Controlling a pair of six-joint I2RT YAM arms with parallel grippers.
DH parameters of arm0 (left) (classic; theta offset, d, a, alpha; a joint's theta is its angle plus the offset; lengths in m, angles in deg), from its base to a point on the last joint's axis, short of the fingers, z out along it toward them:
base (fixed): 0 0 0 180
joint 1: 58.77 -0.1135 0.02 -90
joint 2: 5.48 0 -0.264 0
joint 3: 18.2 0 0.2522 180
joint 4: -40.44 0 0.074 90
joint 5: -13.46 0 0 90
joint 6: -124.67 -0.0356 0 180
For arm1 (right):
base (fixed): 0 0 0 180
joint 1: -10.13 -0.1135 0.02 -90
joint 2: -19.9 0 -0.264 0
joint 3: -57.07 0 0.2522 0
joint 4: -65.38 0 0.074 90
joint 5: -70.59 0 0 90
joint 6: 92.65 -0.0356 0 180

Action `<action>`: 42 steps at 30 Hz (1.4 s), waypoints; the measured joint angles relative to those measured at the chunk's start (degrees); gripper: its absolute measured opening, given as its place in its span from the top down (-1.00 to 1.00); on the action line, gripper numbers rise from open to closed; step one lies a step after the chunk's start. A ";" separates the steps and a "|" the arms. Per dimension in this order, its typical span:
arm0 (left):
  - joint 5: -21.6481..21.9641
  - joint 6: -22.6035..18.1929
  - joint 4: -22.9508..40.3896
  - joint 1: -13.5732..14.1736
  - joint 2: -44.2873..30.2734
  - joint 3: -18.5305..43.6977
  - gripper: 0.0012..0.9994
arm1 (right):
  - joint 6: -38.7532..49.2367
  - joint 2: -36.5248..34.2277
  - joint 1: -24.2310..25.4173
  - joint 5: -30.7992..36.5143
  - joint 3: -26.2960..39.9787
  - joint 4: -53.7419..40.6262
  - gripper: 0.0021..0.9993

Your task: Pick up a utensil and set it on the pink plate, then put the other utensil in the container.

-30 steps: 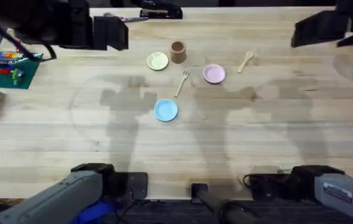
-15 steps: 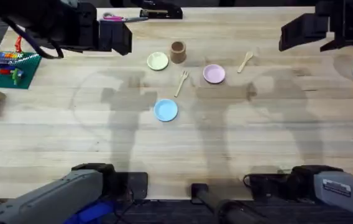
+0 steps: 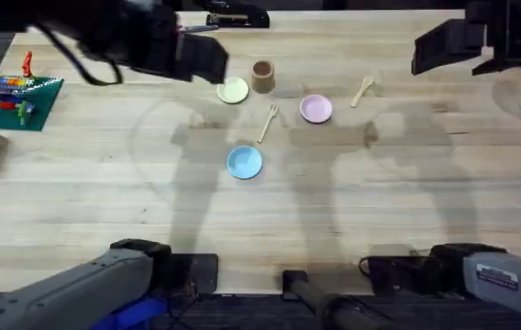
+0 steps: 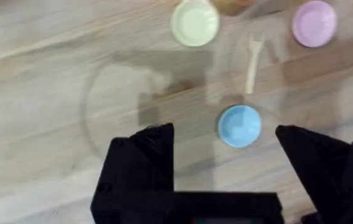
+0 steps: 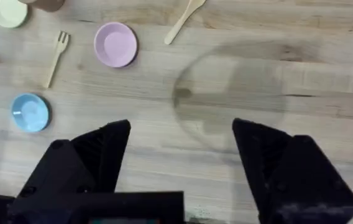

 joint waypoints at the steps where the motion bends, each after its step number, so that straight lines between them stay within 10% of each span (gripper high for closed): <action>1: 0.00 0.17 -0.34 1.45 -0.29 0.00 -0.99 | 0.01 -0.01 0.00 0.00 0.00 -0.02 -0.99; 11: 1.79 2.02 -2.90 13.21 -6.03 0.00 -0.99 | 0.00 -0.01 0.00 0.00 0.00 -0.02 -0.99; 25: 1.88 2.38 -7.77 20.55 -22.78 0.00 -0.99 | 0.00 0.00 0.00 -0.01 0.00 -0.02 -0.99; 42: 0.62 -3.06 -14.86 19.39 -35.72 0.00 -0.99 | 0.00 0.00 0.00 0.00 0.00 -0.04 -0.99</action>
